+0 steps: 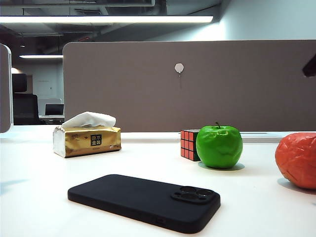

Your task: Move all the fruits on the tabletop near the face of the Rubik's cube that has the color most similar to each fruit.

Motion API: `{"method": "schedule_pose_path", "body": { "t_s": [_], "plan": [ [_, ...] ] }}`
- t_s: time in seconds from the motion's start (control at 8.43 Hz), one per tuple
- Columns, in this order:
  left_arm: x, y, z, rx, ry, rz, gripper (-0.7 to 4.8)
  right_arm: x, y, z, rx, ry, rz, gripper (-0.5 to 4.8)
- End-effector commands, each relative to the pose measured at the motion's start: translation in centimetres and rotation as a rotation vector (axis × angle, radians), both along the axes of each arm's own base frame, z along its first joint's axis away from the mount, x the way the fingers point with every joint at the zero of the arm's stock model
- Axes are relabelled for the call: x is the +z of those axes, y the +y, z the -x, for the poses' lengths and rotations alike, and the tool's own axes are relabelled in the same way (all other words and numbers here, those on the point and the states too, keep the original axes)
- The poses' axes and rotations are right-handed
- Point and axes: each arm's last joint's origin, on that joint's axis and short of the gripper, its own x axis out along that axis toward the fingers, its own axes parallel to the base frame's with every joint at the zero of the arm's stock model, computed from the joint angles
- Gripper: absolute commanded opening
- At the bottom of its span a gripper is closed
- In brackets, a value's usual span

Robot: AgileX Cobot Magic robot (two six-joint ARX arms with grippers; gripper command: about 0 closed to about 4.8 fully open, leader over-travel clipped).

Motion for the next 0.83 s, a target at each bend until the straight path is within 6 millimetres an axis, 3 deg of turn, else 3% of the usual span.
{"method": "schedule_pose_path", "body": {
  "t_s": [0.12, 0.71, 0.83],
  "plan": [
    [0.1, 0.0, 0.0, 0.014, -0.008, 0.002, -0.05, -0.5, -0.2, -0.6, -0.171, -0.028, 0.002, 4.79],
    [0.1, 0.0, 0.0, 0.012, -0.010, 0.001, -0.05, -1.2, 0.0, -0.7, -0.172, 0.019, -0.066, 4.79],
    [0.1, 0.0, 0.0, 0.012, -0.015, 0.004, -0.05, -2.3, 0.2, -0.8, -0.176, 0.069, -0.137, 4.79]
  ]
}}
